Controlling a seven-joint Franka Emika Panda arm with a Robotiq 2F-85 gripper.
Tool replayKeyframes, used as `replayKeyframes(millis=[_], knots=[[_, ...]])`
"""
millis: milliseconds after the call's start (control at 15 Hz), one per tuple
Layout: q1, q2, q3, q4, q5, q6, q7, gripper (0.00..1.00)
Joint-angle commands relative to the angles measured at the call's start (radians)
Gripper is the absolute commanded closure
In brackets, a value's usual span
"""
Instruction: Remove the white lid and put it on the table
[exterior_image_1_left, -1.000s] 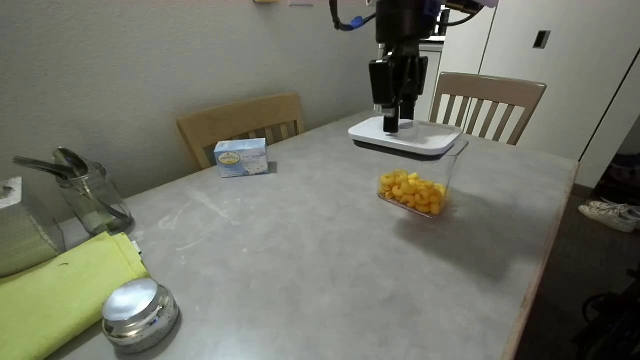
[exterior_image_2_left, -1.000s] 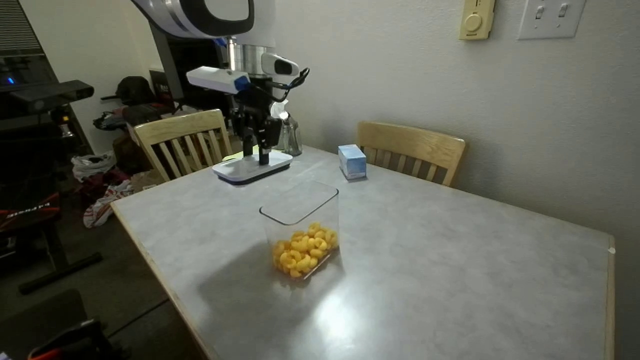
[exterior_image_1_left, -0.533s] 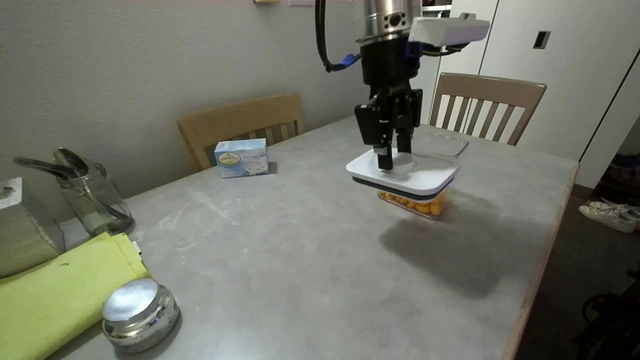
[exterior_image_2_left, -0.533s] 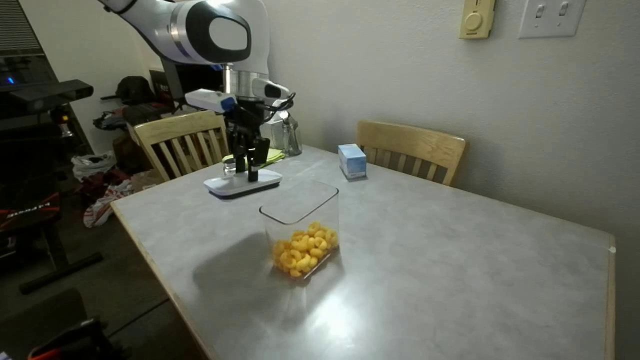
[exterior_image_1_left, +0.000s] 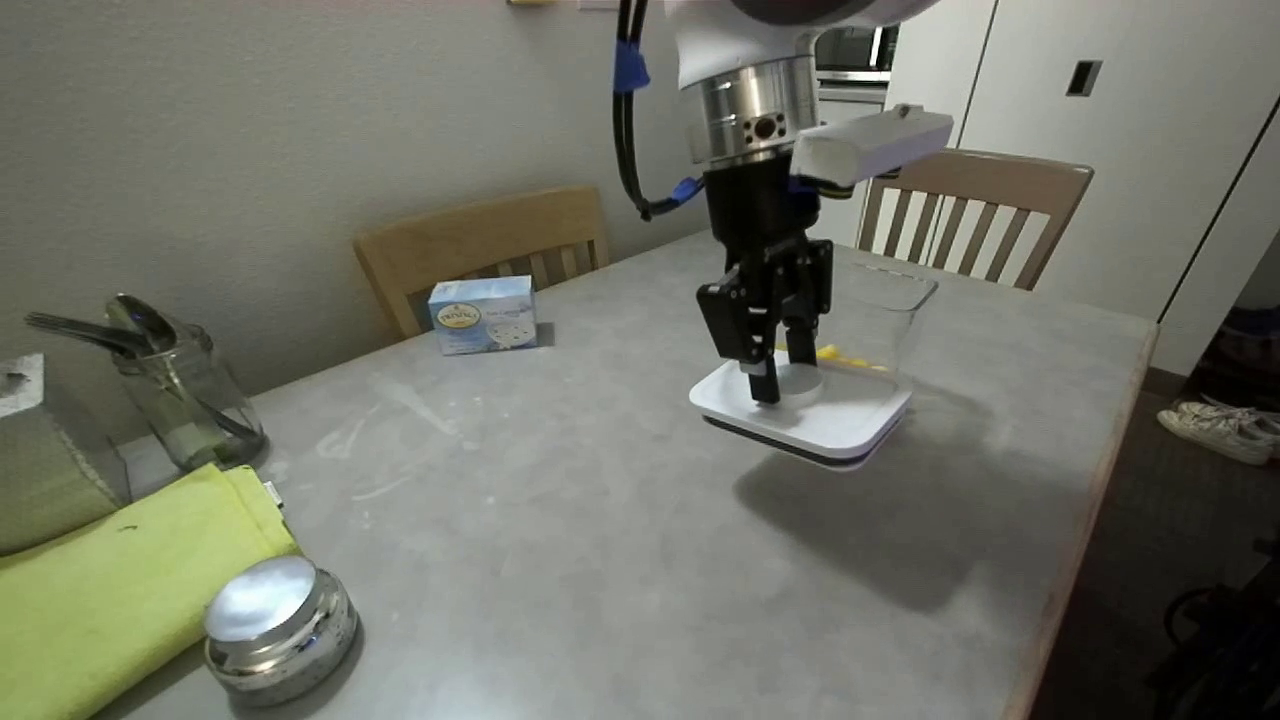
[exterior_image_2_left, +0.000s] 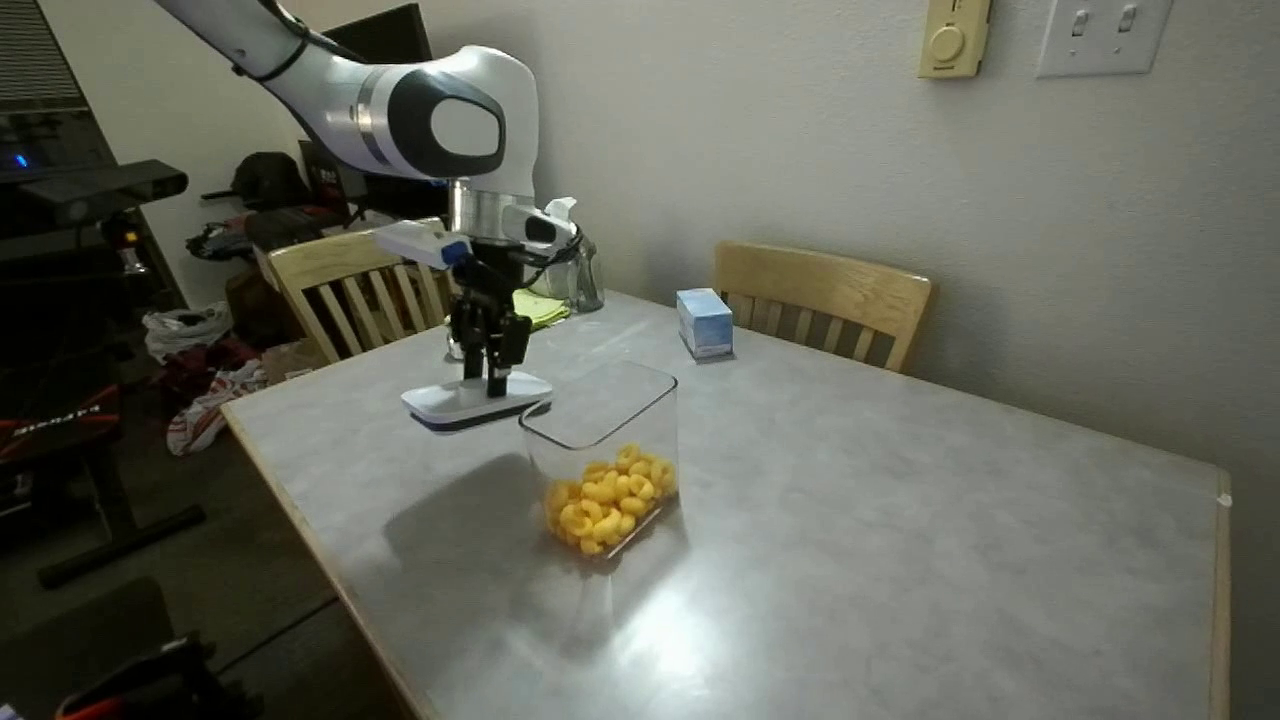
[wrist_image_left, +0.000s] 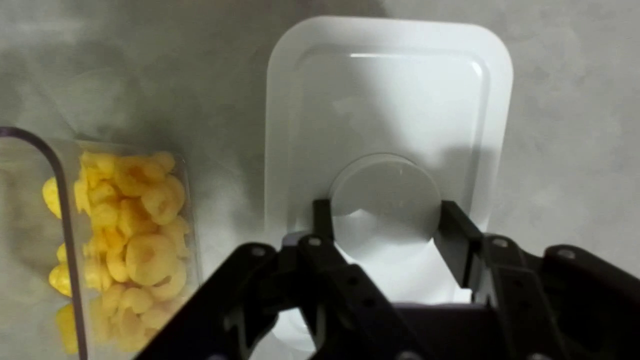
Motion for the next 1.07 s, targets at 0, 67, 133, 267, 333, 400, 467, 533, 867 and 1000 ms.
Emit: replayKeyframes(millis=[0, 67, 133, 267, 333, 400, 467, 533, 867, 1000], knots=[[-0.004, 0.054, 0.003, 0.022, -0.005, 0.046, -0.006, 0.71], [-0.006, 0.066, 0.003, 0.023, -0.004, 0.061, -0.013, 0.71], [-0.008, 0.079, 0.004, 0.025, 0.0, 0.076, -0.017, 0.71], [-0.009, 0.105, 0.0, 0.032, -0.001, 0.101, -0.015, 0.71], [-0.011, 0.119, 0.0, 0.039, 0.001, 0.108, -0.017, 0.71], [-0.012, 0.133, -0.002, 0.045, 0.001, 0.116, -0.018, 0.71], [-0.014, 0.146, -0.002, 0.052, 0.003, 0.12, -0.02, 0.71], [-0.015, 0.159, -0.005, 0.061, -0.001, 0.125, -0.02, 0.71], [-0.023, 0.214, -0.005, 0.11, 0.009, 0.116, -0.022, 0.71], [-0.026, 0.23, -0.006, 0.122, 0.01, 0.113, -0.024, 0.68]])
